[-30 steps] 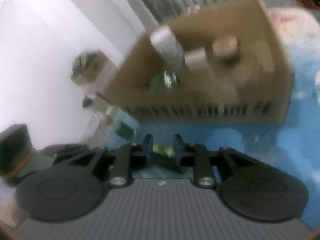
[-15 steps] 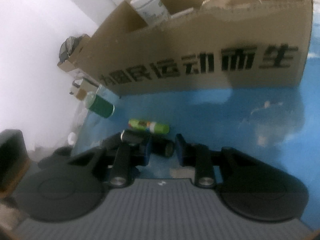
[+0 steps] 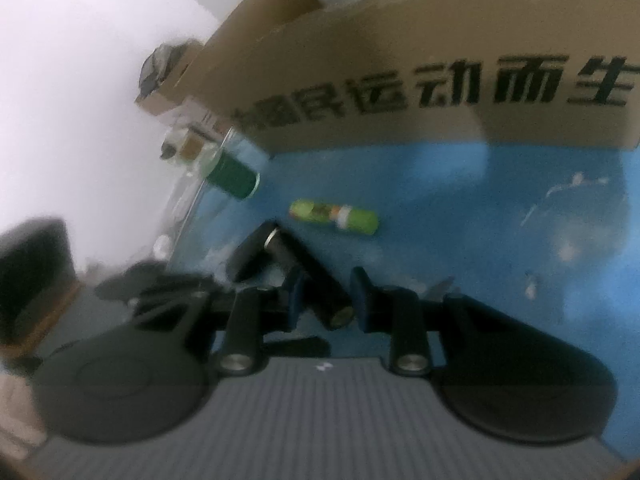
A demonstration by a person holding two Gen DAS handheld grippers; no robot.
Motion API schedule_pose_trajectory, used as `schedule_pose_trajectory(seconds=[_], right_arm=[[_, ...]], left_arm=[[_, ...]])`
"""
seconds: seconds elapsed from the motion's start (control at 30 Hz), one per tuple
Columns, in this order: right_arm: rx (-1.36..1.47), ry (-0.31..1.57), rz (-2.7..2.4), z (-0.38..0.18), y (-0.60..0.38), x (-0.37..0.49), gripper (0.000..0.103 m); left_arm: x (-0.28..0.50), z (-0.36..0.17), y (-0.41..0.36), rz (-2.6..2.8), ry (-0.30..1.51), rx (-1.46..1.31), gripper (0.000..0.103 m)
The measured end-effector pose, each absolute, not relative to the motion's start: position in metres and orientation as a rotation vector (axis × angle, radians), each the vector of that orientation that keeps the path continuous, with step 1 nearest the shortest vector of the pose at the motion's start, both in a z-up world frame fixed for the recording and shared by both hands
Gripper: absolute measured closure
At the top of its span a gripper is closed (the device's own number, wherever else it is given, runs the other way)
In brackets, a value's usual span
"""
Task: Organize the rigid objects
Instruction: 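Close the right tool around the black cylinder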
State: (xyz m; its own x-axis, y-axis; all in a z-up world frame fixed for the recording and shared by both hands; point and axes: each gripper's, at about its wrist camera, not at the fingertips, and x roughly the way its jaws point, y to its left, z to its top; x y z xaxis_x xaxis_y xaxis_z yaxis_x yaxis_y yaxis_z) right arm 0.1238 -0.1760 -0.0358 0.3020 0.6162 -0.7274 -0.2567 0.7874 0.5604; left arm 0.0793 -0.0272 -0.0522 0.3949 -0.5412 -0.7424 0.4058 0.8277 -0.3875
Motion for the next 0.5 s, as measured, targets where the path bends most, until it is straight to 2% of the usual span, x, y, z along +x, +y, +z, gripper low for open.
schedule_pose_trajectory(seconds=[0.17, 0.33, 0.5], right_arm=[[0.324, 1.154, 0.64, -0.037, -0.162, 0.12, 0.077], [0.33, 1.155, 0.643, -0.036, -0.159, 0.125, 0.077], [0.343, 1.147, 0.629, -0.03, -0.163, 0.129, 0.077]], left_arm=[[0.076, -0.052, -0.029, -0.588, 0.999, -0.119, 0.053], [0.077, -0.051, -0.029, -0.568, 1.002, -0.112, 0.059], [0.076, -0.049, -0.023, -0.551, 1.007, -0.117, 0.054]])
